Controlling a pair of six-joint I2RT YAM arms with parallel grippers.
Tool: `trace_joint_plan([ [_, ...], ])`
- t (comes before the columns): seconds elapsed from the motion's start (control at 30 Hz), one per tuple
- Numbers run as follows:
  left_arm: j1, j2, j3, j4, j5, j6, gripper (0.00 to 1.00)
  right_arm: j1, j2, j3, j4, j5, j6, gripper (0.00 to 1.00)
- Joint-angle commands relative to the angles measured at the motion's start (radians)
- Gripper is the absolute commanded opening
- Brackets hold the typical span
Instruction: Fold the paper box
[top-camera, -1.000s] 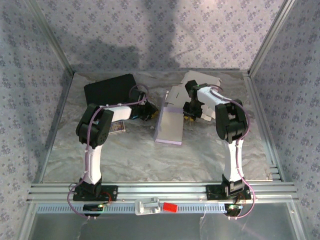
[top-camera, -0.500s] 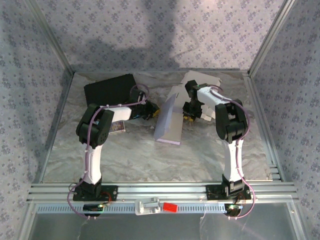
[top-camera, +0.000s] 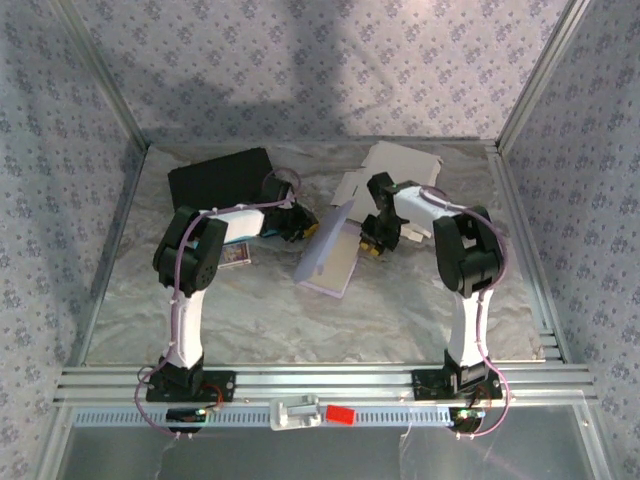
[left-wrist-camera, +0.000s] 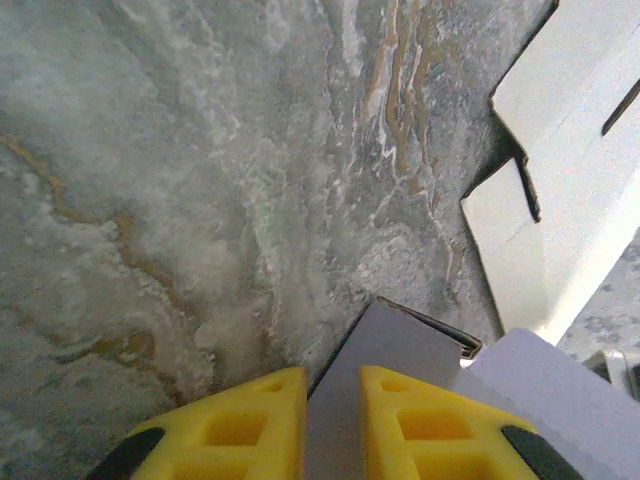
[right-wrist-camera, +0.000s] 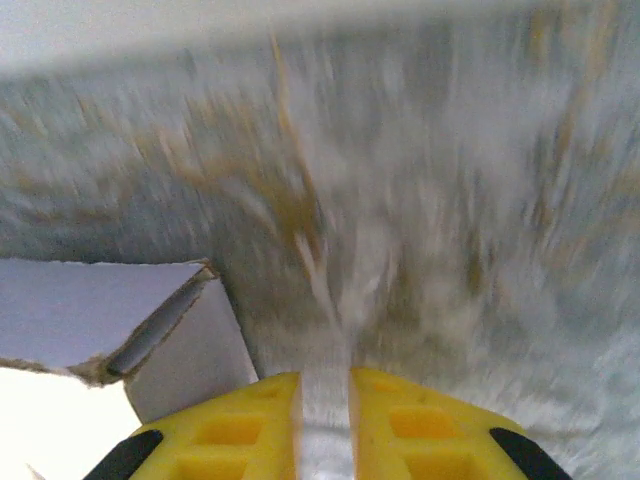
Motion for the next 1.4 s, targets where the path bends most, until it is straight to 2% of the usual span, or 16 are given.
trace_joint_plan([
  [0.0,-0.022,-0.023,0.052,-0.179,0.017,0.123,0.21,0.063,-0.088,-0.121,0.1,-0.086,0.196,0.21],
  [0.13,-0.026,-0.014,0.092,-0.26,0.009,0.187,0.22,0.118,-0.176,-0.277,0.226,-0.116,0.382,0.21],
  [0.27,-0.029,0.017,0.163,-0.337,0.017,0.257,0.22,0.191,-0.227,-0.309,0.255,-0.117,0.51,0.21],
  [0.43,-0.042,0.061,0.232,-0.392,0.05,0.299,0.22,0.245,-0.248,-0.328,0.27,-0.096,0.588,0.22],
  [0.6,-0.066,0.088,0.279,-0.433,0.069,0.337,0.22,0.25,-0.277,-0.373,0.297,-0.134,0.648,0.3],
  [0.7,-0.07,0.088,0.298,-0.453,0.058,0.349,0.22,0.253,-0.328,-0.364,0.216,-0.099,0.613,0.37],
  [0.87,-0.072,0.065,0.358,-0.512,0.0,0.382,0.31,0.244,-0.424,-0.308,0.033,0.002,0.436,0.42],
  [1.1,-0.072,0.043,0.504,-0.629,-0.094,0.409,0.39,0.242,-0.53,-0.239,-0.088,0.195,0.018,0.41],
  [1.2,-0.069,0.006,0.557,-0.713,-0.181,0.427,0.4,0.222,-0.608,-0.262,-0.005,0.235,-0.267,0.4],
  [1.3,-0.055,-0.087,0.588,-0.816,-0.326,0.435,0.42,0.199,-0.659,-0.284,0.091,0.187,-0.616,0.43],
  [1.37,-0.038,-0.169,0.58,-0.909,-0.412,0.437,0.43,0.171,-0.671,-0.301,0.141,0.095,-0.847,0.43],
])
